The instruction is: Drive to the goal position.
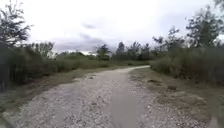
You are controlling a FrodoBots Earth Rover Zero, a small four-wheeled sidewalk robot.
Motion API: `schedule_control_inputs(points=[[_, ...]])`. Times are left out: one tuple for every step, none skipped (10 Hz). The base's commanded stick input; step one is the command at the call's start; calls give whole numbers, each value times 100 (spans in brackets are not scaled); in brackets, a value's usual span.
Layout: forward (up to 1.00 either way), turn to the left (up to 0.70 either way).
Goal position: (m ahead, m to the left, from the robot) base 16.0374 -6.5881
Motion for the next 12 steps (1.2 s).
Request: schedule_control_inputs(points=[[50, 0], [50, 0], [50, 0], [50, 0], [50, 0], [50, 0], [50, 0], [50, 0], [50, 0], [50, 0], [50, 0], [50, 0]])
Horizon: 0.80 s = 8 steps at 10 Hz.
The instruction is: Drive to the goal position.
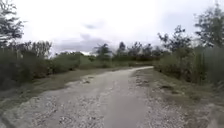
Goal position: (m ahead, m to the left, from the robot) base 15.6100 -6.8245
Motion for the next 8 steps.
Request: schedule_control_inputs(points=[[50, 0], [50, 0], [50, 0], [50, 0], [50, 0], [50, 0], [50, 0], [50, 0]])
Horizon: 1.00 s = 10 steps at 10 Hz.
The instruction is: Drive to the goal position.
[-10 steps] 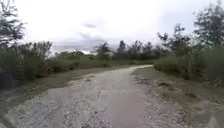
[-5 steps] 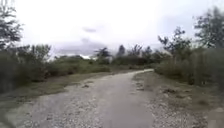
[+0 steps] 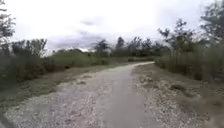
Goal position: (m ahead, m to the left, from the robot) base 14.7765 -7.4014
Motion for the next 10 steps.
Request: schedule_control_inputs(points=[[50, 0], [50, 0], [50, 0], [50, 0], [50, 0], [50, 0], [50, 0], [50, 0], [50, 0], [50, 0]])
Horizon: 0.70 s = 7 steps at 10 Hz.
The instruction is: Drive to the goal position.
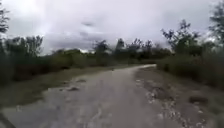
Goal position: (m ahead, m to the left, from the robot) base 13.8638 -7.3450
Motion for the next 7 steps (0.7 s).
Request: schedule_control_inputs(points=[[50, 0], [50, 0], [50, 0], [50, 0], [50, 0], [50, 0], [50, 0]])
